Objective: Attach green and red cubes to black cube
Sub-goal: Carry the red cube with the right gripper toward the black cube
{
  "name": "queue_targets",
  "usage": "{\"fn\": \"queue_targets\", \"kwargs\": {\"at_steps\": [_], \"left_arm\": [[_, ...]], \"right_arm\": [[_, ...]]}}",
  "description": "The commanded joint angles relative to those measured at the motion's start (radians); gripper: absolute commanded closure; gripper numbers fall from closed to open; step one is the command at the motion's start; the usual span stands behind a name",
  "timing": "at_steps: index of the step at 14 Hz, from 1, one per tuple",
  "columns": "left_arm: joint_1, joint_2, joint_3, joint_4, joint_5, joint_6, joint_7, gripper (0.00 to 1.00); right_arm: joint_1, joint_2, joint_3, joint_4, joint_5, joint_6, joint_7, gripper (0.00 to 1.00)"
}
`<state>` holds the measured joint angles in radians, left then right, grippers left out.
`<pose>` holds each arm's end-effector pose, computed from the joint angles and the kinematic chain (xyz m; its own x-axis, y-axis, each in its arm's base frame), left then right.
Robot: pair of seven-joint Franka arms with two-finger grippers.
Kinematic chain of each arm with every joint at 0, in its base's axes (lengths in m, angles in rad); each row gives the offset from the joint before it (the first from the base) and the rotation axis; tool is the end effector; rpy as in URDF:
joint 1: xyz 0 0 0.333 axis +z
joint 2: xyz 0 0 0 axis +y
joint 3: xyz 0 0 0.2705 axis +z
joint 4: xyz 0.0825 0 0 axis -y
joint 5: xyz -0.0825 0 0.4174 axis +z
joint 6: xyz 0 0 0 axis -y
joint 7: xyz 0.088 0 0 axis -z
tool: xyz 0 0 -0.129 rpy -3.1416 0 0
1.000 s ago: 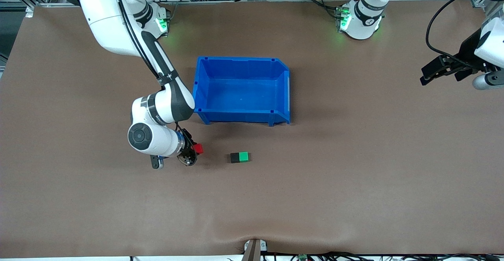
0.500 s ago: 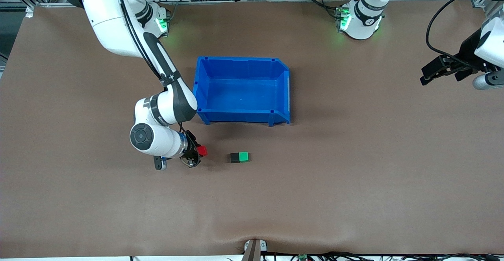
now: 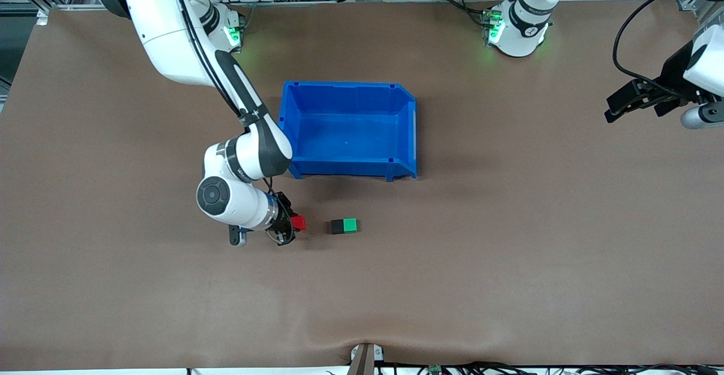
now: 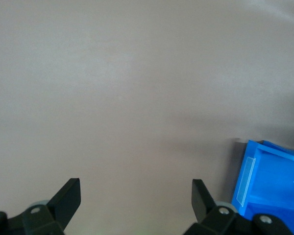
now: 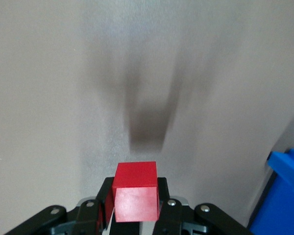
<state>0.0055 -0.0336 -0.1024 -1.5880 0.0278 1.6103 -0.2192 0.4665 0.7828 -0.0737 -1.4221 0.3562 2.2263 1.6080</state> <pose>0.5820 -0.0539 0.5715 0.9908 0.1209 0.0611 0.1222 -0.9923 -0.0184 0.6624 0.3000 0.1615 0.1572 -0.9599 -0.2321 -0.9866 -0.1630 0.0057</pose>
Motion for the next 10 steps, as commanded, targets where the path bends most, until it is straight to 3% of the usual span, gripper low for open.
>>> {"fn": "queue_targets", "kwargs": {"at_steps": [1,10], "left_arm": [[0.002,0.011,-0.005,0.025,0.020,-0.012,0.004,0.00],[-0.002,0.011,-0.008,0.025,0.021,-0.013,0.004,0.00]], "right_arm": [[0.020,0.036,-0.006,0.051,0.020,0.000,0.044,1.00],[0.047,0.076,-0.008,0.083,0.020,0.056,0.138,1.00]]}}
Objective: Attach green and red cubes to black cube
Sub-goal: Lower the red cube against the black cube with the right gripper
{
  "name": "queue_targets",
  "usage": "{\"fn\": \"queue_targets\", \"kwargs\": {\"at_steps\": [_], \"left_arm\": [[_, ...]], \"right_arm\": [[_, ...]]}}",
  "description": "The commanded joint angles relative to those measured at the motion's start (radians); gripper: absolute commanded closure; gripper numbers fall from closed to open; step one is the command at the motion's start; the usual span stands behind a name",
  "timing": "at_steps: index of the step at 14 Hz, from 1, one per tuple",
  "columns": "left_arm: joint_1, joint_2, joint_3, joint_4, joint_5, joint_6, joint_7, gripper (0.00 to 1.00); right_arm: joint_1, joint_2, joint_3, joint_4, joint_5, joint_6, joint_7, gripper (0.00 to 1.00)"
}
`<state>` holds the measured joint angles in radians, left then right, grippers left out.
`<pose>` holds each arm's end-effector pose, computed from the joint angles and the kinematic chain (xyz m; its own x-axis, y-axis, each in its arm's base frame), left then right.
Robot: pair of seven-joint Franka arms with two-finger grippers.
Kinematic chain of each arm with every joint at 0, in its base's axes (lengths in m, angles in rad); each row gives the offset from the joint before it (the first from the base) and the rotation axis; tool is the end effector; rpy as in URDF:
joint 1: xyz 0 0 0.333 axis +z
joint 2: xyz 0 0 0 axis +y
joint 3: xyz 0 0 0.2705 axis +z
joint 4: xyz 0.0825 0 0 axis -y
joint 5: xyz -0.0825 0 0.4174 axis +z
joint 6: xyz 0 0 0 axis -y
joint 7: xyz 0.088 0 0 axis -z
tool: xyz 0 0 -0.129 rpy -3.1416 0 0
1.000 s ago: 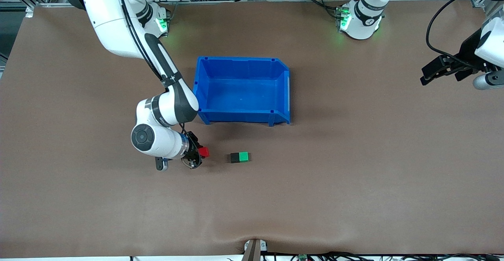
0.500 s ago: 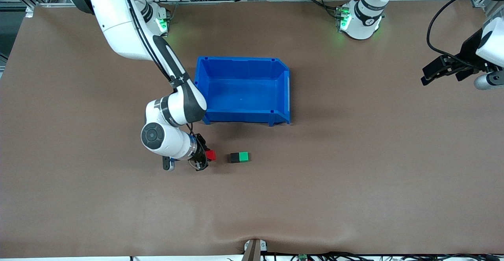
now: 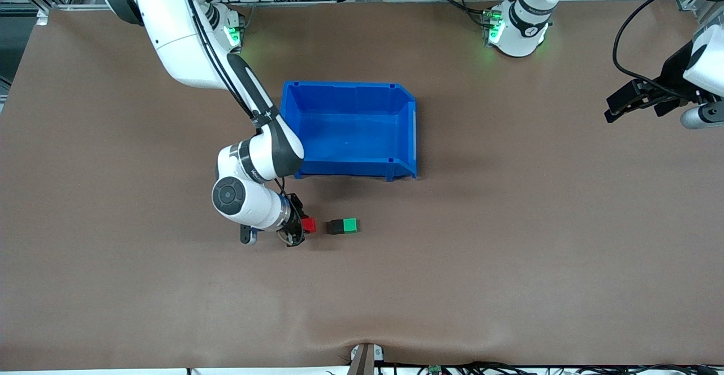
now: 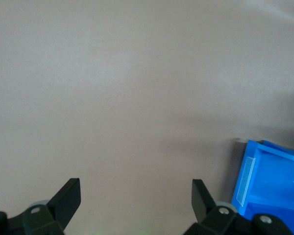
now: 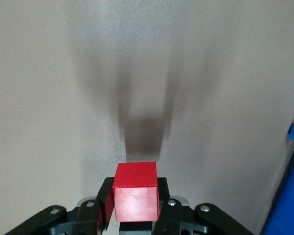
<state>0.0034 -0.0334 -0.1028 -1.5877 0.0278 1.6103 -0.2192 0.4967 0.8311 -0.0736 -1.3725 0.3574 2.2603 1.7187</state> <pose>0.5819 -0.0553 0.5716 0.9911 0.1184 0.0612 0.1197 -0.9926 -0.0183 0.6630 0.3239 0.1529 0.0788 -0.9690 -0.2341 -0.9968 -0.0803 -0.0031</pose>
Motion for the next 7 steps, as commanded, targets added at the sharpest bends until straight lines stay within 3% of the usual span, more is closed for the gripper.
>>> {"fn": "queue_targets", "kwargs": {"at_steps": [1,7], "left_arm": [[0.000,0.010,-0.009,0.025,0.021,-0.013,0.004,0.00],[0.009,0.010,-0.011,0.025,0.021,-0.015,0.003,0.00]], "right_arm": [[0.022,0.032,-0.008,0.033,0.018,0.031,0.029,1.00],[0.029,0.054,-0.008,0.053,0.018,0.036,0.079,1.00]]}}
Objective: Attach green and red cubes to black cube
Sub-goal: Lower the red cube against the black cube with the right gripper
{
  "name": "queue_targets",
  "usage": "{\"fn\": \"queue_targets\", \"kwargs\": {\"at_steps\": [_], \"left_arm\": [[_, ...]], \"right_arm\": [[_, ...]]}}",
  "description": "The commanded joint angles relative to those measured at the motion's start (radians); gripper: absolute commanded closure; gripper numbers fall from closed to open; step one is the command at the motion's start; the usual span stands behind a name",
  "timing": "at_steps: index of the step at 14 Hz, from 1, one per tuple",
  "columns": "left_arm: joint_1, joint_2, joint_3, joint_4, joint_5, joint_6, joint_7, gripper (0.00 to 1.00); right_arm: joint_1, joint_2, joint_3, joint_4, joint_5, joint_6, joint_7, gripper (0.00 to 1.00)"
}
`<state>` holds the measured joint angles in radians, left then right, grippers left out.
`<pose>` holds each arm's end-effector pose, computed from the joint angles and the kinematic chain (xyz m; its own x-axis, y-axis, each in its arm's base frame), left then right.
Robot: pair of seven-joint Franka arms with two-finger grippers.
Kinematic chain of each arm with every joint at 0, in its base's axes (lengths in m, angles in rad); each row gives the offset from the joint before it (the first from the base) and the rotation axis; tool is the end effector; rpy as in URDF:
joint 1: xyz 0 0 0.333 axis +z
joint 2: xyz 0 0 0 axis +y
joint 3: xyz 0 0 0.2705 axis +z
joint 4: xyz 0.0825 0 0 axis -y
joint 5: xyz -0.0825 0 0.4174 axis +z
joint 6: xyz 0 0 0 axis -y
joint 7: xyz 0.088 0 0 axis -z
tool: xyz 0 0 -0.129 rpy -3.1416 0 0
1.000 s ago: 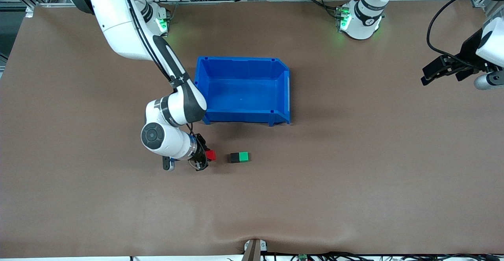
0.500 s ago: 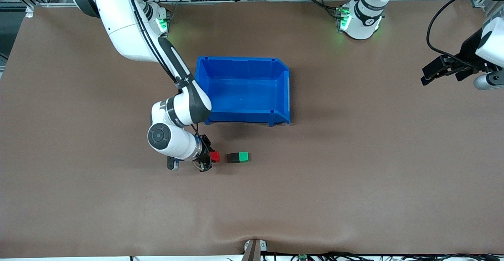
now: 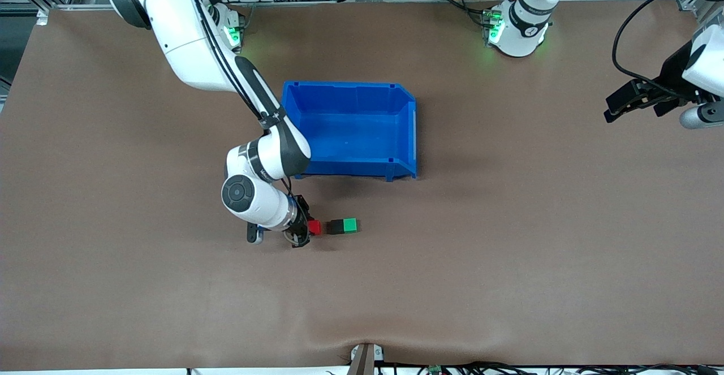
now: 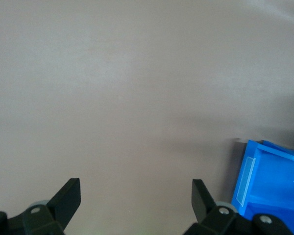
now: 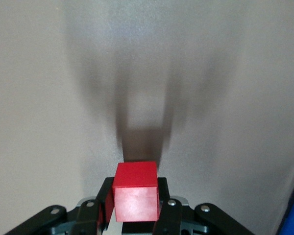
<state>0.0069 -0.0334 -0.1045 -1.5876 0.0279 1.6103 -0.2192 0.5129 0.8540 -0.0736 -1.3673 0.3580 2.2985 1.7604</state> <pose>0.5820 -0.0543 0.5716 0.9909 0.1202 0.0614 0.1215 -0.9924 -0.0185 0.6601 0.3337 0.1420 0.0491 -0.9711 -0.2336 -0.9988 -0.0472 -0.0139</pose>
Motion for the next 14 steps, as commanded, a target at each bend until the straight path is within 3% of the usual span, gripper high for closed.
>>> {"fn": "queue_targets", "kwargs": {"at_steps": [1,14], "left_arm": [[0.004,0.010,-0.011,0.025,0.021,-0.015,0.003,0.00],[0.005,0.010,-0.011,0.025,0.021,-0.015,0.004,0.00]], "right_arm": [[0.016,0.040,-0.008,0.060,0.018,-0.002,0.047,1.00],[0.030,0.077,-0.008,0.085,0.018,0.041,0.082,1.00]]}}
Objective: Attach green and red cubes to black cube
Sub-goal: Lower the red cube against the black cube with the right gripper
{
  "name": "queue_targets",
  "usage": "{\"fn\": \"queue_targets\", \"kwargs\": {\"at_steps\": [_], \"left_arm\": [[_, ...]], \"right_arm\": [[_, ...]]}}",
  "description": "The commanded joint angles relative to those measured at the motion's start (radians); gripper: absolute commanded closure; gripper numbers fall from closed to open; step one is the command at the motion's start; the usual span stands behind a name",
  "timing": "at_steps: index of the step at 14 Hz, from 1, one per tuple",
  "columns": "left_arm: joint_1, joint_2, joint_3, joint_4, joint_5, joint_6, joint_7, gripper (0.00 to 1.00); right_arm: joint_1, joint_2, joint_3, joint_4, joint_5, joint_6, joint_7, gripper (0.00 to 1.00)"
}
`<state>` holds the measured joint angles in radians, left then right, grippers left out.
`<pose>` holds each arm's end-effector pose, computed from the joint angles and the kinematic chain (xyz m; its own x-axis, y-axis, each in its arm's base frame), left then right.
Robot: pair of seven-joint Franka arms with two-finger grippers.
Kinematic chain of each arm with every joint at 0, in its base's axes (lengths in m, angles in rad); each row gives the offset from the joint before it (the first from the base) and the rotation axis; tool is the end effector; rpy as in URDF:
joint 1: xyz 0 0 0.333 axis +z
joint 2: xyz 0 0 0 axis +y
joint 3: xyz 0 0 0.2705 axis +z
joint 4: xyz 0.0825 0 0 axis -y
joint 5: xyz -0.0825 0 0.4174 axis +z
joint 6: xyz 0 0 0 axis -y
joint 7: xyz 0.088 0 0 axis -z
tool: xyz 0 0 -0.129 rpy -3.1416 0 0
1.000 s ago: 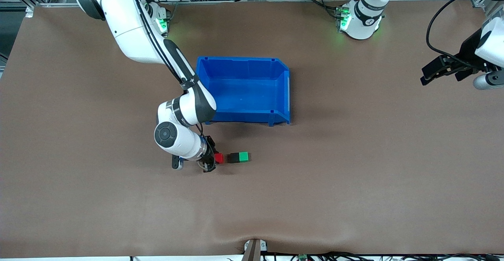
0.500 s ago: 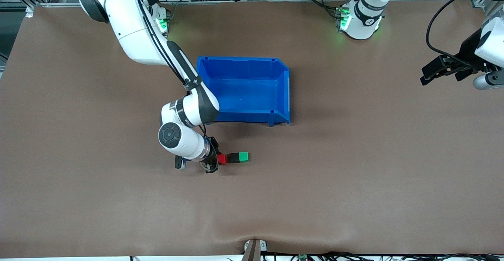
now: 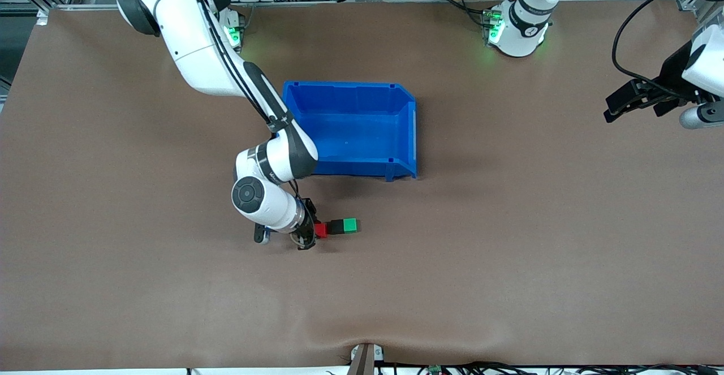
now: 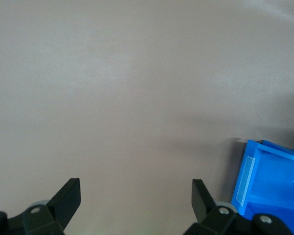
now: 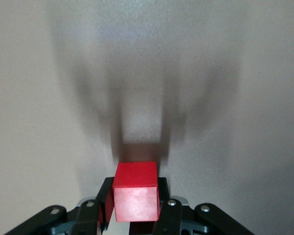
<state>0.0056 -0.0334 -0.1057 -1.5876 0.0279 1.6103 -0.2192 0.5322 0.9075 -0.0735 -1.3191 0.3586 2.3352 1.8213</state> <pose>0.5819 -0.0557 0.5716 0.9912 0.1177 0.0614 0.1190 -0.9927 -0.0185 0.6613 0.3496 0.1290 0.0086 -0.9710 -0.2388 -0.9995 -0.0014 -0.0304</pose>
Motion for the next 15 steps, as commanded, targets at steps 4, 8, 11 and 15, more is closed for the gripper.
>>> {"fn": "queue_targets", "kwargs": {"at_steps": [4,8,11,15], "left_arm": [[0.007,0.010,-0.009,0.024,0.021,-0.015,0.004,0.00],[0.007,0.010,-0.009,0.024,0.021,-0.015,0.004,0.00],[0.004,0.010,-0.009,0.024,0.021,-0.015,0.004,0.00],[0.004,0.010,-0.009,0.024,0.021,-0.015,0.004,0.00]], "right_arm": [[0.017,0.025,-0.006,0.037,0.017,0.003,0.024,1.00],[0.020,0.025,-0.008,0.037,0.017,0.003,0.033,0.80],[0.022,0.025,-0.008,0.035,0.016,0.003,0.033,0.54],[0.023,0.025,-0.009,0.035,0.013,0.001,0.036,0.29]]}}
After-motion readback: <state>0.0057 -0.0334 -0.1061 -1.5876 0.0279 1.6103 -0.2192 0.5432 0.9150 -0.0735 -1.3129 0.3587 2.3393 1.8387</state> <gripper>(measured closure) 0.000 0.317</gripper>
